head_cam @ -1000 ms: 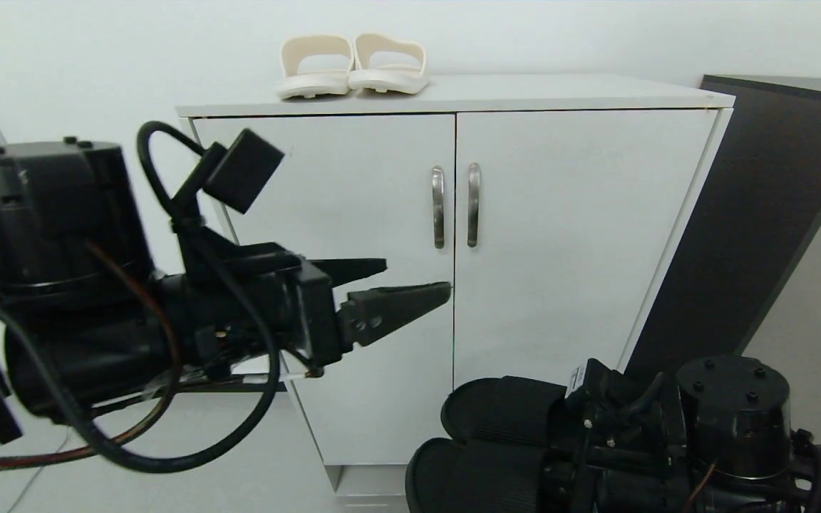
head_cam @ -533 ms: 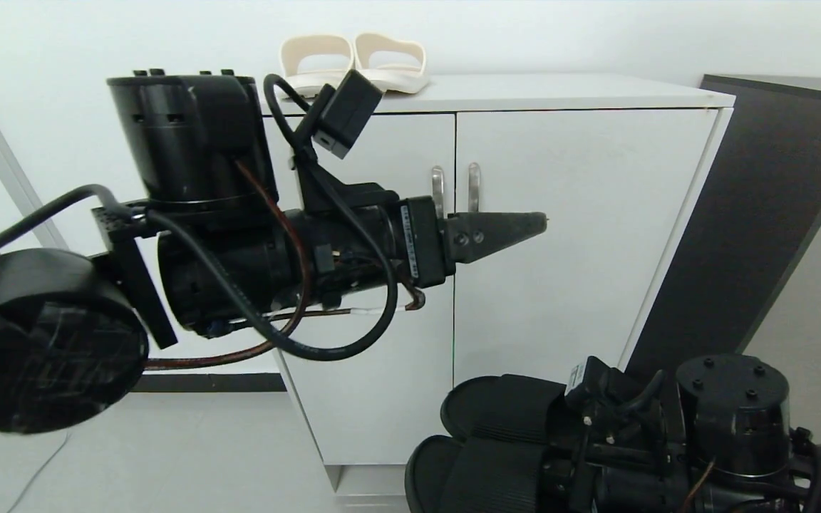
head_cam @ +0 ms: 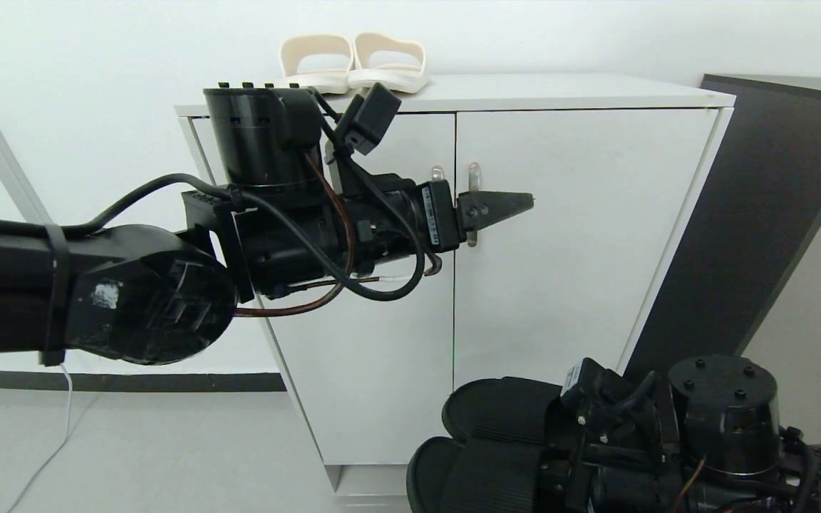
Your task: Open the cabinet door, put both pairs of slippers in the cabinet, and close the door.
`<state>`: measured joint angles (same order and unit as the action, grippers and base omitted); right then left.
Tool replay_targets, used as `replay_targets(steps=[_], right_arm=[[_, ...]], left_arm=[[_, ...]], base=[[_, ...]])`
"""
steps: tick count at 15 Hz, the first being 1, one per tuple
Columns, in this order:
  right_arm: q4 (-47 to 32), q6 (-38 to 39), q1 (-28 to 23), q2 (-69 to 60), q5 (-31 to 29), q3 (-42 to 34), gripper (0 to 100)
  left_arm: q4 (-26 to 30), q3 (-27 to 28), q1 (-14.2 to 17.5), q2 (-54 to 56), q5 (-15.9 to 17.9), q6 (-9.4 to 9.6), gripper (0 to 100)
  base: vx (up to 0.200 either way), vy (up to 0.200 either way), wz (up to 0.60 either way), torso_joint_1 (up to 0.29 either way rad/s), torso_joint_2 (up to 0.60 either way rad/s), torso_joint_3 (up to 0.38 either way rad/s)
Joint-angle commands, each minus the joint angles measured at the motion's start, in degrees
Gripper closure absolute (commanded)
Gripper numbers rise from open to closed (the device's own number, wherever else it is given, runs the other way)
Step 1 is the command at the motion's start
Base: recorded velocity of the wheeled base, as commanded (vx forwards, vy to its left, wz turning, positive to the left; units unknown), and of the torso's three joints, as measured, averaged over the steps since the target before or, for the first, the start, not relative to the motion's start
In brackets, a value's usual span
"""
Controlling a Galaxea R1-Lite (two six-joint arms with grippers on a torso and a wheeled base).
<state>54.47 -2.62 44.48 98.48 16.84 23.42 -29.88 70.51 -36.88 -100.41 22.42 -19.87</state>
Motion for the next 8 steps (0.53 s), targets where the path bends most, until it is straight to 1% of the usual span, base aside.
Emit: replay_targets(steps=[1, 3, 4, 6, 7, 8], right_arm=[[0.02, -0.02, -0.10, 0.49, 0.04, 0.05, 100], [0.02, -0.02, -0.19, 0.49, -0.05, 0.05, 100], [0.02, -0.10, -0.36, 0.31, -0.05, 0.05, 100], [0.02, -0.10, -0.54, 0.31, -0.05, 0.05, 100], [0.02, -0.10, -0.54, 0.31, -0.05, 0.05, 100], [0.02, -0.10, -0.54, 0.23, -0.05, 0.14, 100]], left_arm=[[-0.09, 1.21, 0.67, -1.63, -0.97, 0.01, 0], [-0.18, 3.23, 0.75, -3.65, -3.61, 0.01, 0], [-0.18, 4.28, 0.75, -4.44, -4.31, 0.01, 0], [-0.09, 6.04, 0.93, -6.20, -5.19, 0.10, 0], [-0.09, 6.04, 0.93, -6.20, -5.19, 0.10, 0], [0.08, 7.36, 1.02, -7.60, -5.37, 0.10, 0]], base=[[0.000, 0.000, 0.00, 0.000, 0.00, 0.000], [0.000, 0.000, 0.00, 0.000, 0.00, 0.000], [0.000, 0.000, 0.00, 0.000, 0.00, 0.000], [0.000, 0.000, 0.00, 0.000, 0.00, 0.000], [0.000, 0.000, 0.00, 0.000, 0.00, 0.000], [0.000, 0.000, 0.00, 0.000, 0.00, 0.000]])
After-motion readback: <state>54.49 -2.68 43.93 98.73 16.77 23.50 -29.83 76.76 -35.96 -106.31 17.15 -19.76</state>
